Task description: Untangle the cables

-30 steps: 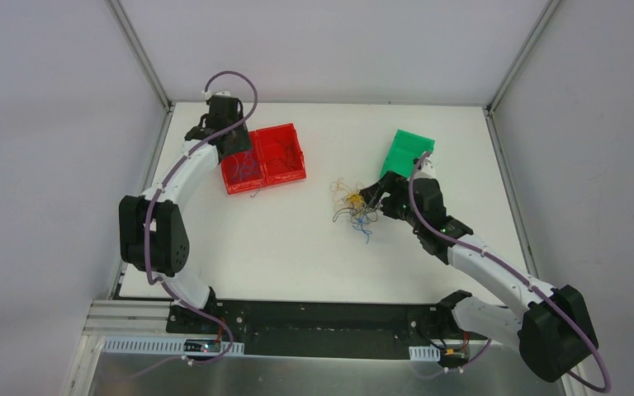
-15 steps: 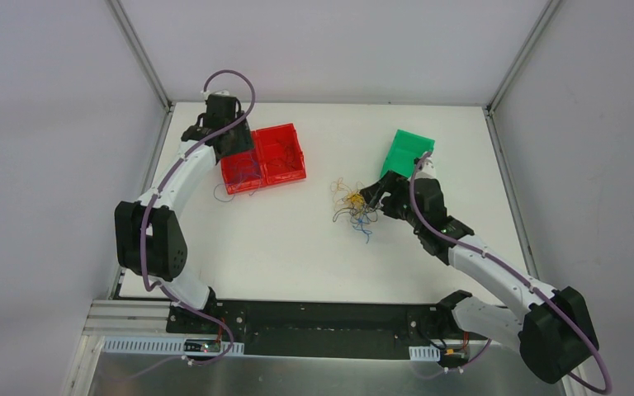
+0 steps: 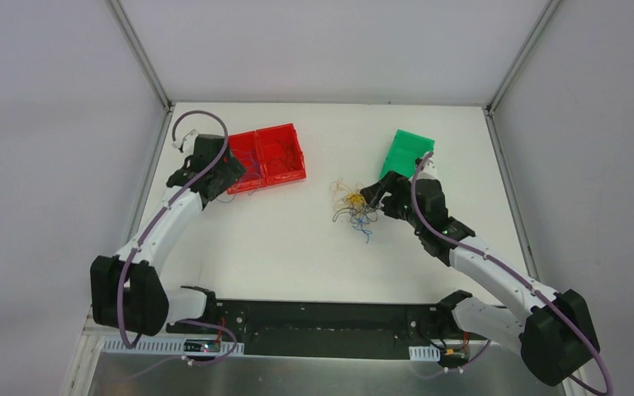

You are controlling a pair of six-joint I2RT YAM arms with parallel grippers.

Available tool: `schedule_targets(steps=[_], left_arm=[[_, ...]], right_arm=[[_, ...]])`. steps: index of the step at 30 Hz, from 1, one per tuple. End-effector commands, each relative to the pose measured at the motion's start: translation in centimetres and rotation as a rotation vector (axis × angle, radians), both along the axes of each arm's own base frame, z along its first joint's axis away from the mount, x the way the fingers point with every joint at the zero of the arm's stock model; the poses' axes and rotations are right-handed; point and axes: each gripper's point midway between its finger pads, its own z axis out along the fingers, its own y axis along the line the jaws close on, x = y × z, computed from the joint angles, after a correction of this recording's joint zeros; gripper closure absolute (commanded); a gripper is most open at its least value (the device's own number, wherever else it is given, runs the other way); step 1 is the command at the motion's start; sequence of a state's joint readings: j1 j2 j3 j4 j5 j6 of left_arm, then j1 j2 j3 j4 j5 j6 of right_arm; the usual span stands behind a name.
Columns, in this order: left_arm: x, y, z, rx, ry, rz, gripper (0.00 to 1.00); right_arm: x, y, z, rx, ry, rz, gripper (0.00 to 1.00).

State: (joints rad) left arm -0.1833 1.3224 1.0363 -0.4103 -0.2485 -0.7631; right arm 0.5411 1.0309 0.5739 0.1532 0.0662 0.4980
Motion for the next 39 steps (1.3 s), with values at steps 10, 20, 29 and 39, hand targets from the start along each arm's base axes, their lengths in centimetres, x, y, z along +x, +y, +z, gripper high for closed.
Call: schedule_targets(steps=[10, 20, 29, 39], left_arm=[[-1.5, 0.5, -3.7, -0.050, -0.288, 0.020, 0.29], [-0.5, 1.9, -6.7, -0.096, -0.280, 0.058, 0.33], [0.2, 3.7, -8.9, -0.166, -0.260, 0.110, 0.53], [-0.2, 3.2, -7.5, -0.181, -0.302, 0.083, 1.00]], right_arm=[[0.2, 0.0, 1.5, 0.034, -0.055, -0.010, 0.18], [0.2, 0.2, 1.1, 0.030, -0.039, 0.001, 0.18], [0.0, 0.4, 0.9, 0.036, -0.032, 0.011, 0.17], [0.1, 0.4, 0.9, 0.036, -0.031, 0.010, 0.17]])
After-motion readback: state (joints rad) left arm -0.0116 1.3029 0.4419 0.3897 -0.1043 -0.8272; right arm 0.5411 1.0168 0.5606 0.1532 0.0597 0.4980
